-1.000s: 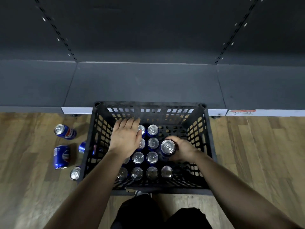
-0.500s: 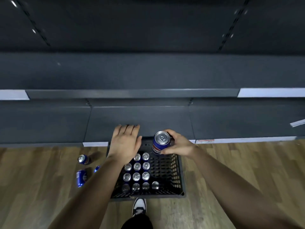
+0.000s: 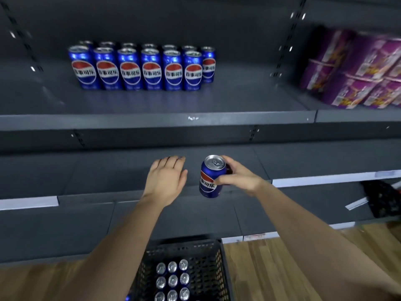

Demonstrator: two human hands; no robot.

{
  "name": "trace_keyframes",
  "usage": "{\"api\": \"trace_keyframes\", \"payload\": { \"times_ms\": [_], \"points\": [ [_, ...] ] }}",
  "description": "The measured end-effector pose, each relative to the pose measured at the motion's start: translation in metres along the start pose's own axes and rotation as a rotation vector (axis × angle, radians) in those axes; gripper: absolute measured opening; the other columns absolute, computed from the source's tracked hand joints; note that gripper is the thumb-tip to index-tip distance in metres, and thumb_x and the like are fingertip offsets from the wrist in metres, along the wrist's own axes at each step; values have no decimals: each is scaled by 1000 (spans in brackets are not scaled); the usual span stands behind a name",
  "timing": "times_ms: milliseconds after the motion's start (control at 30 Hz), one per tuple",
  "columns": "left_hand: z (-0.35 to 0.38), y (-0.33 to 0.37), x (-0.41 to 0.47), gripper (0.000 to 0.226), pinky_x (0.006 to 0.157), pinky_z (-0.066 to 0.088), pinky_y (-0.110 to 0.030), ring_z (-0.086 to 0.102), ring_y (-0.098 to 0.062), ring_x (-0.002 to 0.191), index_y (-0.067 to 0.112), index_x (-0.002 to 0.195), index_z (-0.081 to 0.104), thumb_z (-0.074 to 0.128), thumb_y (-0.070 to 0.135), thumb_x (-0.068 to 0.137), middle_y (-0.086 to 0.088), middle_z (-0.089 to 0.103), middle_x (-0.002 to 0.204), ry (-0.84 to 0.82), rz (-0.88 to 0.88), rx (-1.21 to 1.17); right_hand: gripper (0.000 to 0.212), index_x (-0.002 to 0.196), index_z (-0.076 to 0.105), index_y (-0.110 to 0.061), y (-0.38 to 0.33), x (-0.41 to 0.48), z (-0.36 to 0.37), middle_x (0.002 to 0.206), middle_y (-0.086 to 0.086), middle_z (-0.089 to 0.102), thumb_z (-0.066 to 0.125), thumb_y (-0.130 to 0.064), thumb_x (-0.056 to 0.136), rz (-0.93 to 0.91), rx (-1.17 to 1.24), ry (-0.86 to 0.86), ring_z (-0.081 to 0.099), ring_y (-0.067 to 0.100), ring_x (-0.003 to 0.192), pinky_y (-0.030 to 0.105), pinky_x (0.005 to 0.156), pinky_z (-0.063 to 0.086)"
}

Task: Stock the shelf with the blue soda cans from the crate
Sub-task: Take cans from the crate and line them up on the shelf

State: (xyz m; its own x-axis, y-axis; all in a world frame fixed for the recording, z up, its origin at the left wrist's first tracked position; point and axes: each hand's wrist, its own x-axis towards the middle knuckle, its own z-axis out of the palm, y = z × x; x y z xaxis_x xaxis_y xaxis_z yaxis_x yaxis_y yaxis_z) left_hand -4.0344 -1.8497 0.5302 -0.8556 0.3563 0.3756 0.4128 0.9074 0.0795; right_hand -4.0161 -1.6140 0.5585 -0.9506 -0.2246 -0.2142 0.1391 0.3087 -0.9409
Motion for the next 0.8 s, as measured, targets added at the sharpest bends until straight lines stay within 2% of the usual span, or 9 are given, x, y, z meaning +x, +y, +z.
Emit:
{"api": "trace_keyframes", "payload": {
  "times_ms": [100,267,333,433,533,700,800],
  "points": [
    [-20,-6,21,55,94,44,-40,60,-27,109,10,123,61,27,38,91,-7,65,119,24,15,4,57,117,59,-30,-35,4,-9,109,-2,69,73,-11,65,-46,-16,3,63,14,107,31,91,53],
    [-46,-22,49,54,96,41,-40,58,-26,113,11,127,59,27,39,92,-6,62,123,67,42,5,54,115,58,-35,-81,11,-14,101,-12,70,71,-12,68,-92,-5,55,63,4,96,22,77,49],
    [-54,-28,58,50,96,40,-39,57,-25,114,12,127,58,32,37,93,-5,62,124,96,58,10,53,115,58,-35,-93,16,-16,99,-13,70,72,-10,71,-111,-1,76,63,5,96,24,79,49],
    [-67,-36,72,53,95,41,-39,57,-25,114,13,126,59,28,39,91,-5,63,123,114,61,25,53,115,57,-31,-110,24,-20,100,-11,69,70,-10,69,-132,11,109,64,5,95,24,81,50],
    [-76,-43,87,55,96,41,-40,56,-27,116,12,127,58,26,39,91,-7,62,125,126,72,38,51,118,56,-25,-125,31,-26,102,-7,69,69,-1,75,-165,41,137,65,7,96,20,80,51],
    [-83,-45,112,47,95,41,-41,55,-27,117,11,127,59,38,35,92,-8,61,126,151,79,46,58,121,57,-29,-139,47,-43,107,-8,70,67,-14,66,-203,36,186,65,9,101,33,89,52],
    [-81,-43,124,51,95,40,-41,56,-27,115,12,127,59,32,38,91,-8,62,126,143,77,73,62,126,55,-24,-147,54,-55,106,-7,70,65,-13,66,-232,48,206,65,7,98,22,81,52]
  ]
}}
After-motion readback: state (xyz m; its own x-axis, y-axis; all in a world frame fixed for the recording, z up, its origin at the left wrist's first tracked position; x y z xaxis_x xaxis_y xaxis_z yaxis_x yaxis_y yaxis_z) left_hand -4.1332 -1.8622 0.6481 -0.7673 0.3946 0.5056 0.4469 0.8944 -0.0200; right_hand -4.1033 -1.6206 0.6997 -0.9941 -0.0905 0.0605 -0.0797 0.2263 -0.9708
